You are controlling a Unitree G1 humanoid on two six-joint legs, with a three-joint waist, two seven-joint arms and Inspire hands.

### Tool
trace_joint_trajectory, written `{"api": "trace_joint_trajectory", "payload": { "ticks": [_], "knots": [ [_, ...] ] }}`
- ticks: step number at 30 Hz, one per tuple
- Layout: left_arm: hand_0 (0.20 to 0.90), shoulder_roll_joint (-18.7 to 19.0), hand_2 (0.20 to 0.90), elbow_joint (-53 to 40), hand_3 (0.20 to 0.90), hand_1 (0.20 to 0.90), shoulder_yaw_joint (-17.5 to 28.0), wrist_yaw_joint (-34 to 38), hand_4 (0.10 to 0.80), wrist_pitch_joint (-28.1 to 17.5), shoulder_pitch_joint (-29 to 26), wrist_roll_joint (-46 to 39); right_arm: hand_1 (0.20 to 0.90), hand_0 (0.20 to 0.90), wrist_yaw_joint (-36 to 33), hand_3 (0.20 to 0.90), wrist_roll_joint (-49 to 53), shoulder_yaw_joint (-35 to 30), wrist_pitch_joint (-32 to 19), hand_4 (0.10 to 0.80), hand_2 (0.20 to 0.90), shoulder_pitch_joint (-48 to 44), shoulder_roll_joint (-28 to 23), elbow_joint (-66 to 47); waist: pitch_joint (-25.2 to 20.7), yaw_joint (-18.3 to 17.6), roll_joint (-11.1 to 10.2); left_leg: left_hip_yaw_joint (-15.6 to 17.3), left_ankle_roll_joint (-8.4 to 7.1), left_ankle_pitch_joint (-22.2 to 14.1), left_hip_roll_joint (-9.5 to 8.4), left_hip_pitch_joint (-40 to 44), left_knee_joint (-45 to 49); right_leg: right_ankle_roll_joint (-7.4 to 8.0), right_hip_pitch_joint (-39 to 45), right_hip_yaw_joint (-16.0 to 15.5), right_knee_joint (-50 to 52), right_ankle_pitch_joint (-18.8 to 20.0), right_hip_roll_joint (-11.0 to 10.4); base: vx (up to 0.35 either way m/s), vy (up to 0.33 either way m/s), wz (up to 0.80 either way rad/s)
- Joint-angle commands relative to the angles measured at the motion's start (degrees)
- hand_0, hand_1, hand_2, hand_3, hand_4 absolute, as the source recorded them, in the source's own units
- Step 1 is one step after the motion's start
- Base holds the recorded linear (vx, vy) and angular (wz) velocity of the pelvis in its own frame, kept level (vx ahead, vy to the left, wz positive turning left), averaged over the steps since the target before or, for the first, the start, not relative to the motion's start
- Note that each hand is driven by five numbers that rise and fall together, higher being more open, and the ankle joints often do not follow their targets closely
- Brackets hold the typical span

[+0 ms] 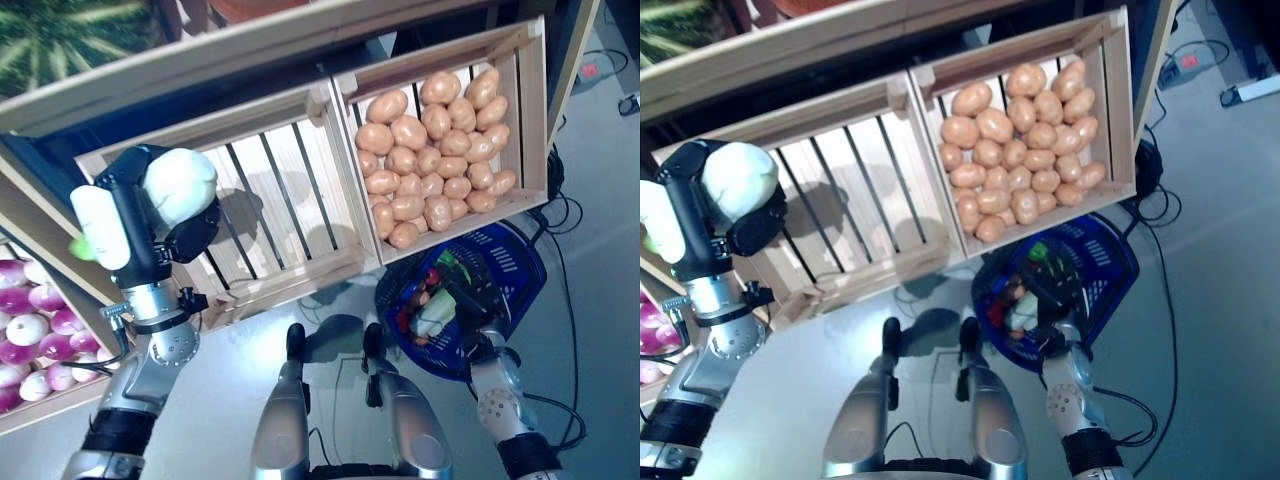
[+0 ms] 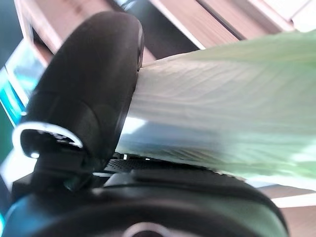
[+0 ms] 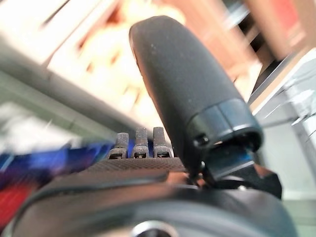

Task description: Put vegetables into the basket

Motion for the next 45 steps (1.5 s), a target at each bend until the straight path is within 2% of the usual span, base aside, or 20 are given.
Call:
{"api": "trace_joint_trajectory", "payload": {
  "ticks": [1, 3, 6, 11, 15, 20, 28, 33, 45],
  "knots": [
    [0.300, -2.27, 0.300, -5.27, 0.300, 0.300, 2.13, -14.69, 0.400, -6.33, 2.43, -19.59, 0.900, 0.900, 12.65, 0.900, 0.57, -1.68, -6.34, 0.800, 0.900, 5.82, -2.25, -7.12, -14.00, -1.10, -0.19, -0.94, -0.97, -1.67, -2.09, -2.09, -0.04, 0.70, 4.07, -1.71, -1.28, -2.13, -0.97, 0.151, 0.003, 0.02],
    [0.300, -4.87, 0.300, -6.91, 0.300, 0.300, 0.91, -21.07, 0.400, -2.15, 3.98, -27.54, 0.900, 0.900, 17.41, 0.900, 2.27, -0.90, -5.14, 0.800, 0.900, 6.76, -2.39, -11.30, -15.70, -0.76, -0.18, -0.98, -0.92, -1.83, -1.96, -0.77, -0.27, 0.69, 5.61, -2.05, -1.91, -2.19, -1.09, 0.145, -0.001, 0.01],
    [0.300, -6.37, 0.300, -8.48, 0.300, 0.300, -0.97, -30.70, 0.400, 2.74, 5.52, -40.75, 0.900, 0.900, 24.94, 0.900, 2.35, 0.44, -2.00, 0.800, 0.900, 7.63, -4.45, -14.74, -17.70, -0.47, -0.26, -0.63, -0.74, -2.55, -2.02, 0.71, 0.16, 0.68, 7.47, -2.65, -3.15, -1.88, -1.43, 0.121, 0.008, 0.04],
    [0.300, -7.68, 0.300, -10.35, 0.300, 0.300, -5.28, -40.19, 0.400, 7.91, 4.83, -49.15, 0.900, 0.900, 29.56, 0.900, 3.11, 3.07, 1.94, 0.800, 0.900, 6.49, -6.04, -16.50, -19.74, -0.19, -0.38, 0.02, -0.61, -3.19, -1.73, 2.97, -0.16, 1.04, 9.74, -2.98, -4.79, -1.20, -1.95, 0.098, 0.010, 0.06],
    [0.300, -6.91, 0.300, -10.63, 0.300, 0.300, -9.00, -42.00, 0.400, 10.62, 2.90, -47.64, 0.900, 0.900, 31.85, 0.900, 3.32, 5.55, 6.70, 0.800, 0.900, 4.94, -6.38, -16.80, -21.18, -0.18, -0.19, 0.34, -0.47, -3.38, -1.40, 5.09, -1.52, 1.31, 11.17, -2.89, -5.04, -1.36, -2.05, 0.084, 0.018, 0.00],
    [0.300, -5.45, 0.300, -9.64, 0.300, 0.300, -10.98, -43.53, 0.400, 12.43, 1.02, -49.44, 0.900, 0.900, 35.61, 0.900, 4.34, 8.49, 12.19, 0.800, 0.900, 3.62, -8.57, -17.82, -22.16, -0.13, -0.39, 0.68, -0.34, -4.22, -1.24, 7.12, -1.86, 1.73, 12.62, -2.73, -5.34, -1.60, -2.56, 0.067, 0.016, 0.00],
    [0.300, -5.30, 0.300, -9.78, 0.300, 0.300, -13.04, -45.09, 0.400, 12.48, -0.22, -50.03, 0.900, 0.900, 35.50, 0.900, 4.09, 10.76, 17.05, 0.800, 0.900, 2.72, -9.31, -17.26, -23.24, -0.12, -0.73, 0.82, -0.16, -4.55, -0.85, 9.17, -2.92, 2.14, 13.94, -2.31, -6.15, -1.31, -2.72, 0.039, 0.005, 0.00],
    [0.300, -4.57, 0.300, -9.55, 0.300, 0.300, -14.12, -47.89, 0.400, 12.31, -0.06, -50.97, 0.900, 0.900, 40.59, 0.900, 4.50, 12.04, 21.28, 0.800, 0.900, 3.17, -11.06, -16.25, -23.85, -0.23, -1.05, 1.12, -0.09, -4.64, -0.62, 9.88, -3.11, 2.37, 14.27, -2.11, -6.30, -1.15, -2.78, 0.000, 0.000, 0.00],
    [0.300, -4.00, 0.300, -10.40, 0.300, 0.300, -15.71, -52.58, 0.400, 14.40, 0.45, -52.72, 0.900, 0.900, 37.08, 0.900, 0.74, 13.13, 20.65, 0.800, 0.900, 3.96, -12.70, -14.79, -25.09, -0.90, -0.91, 1.18, 0.15, -4.50, -0.59, 10.48, -3.78, 2.74, 14.14, -1.15, -6.57, -0.69, -2.84, 0.001, 0.007, -0.02]
  ]
}}
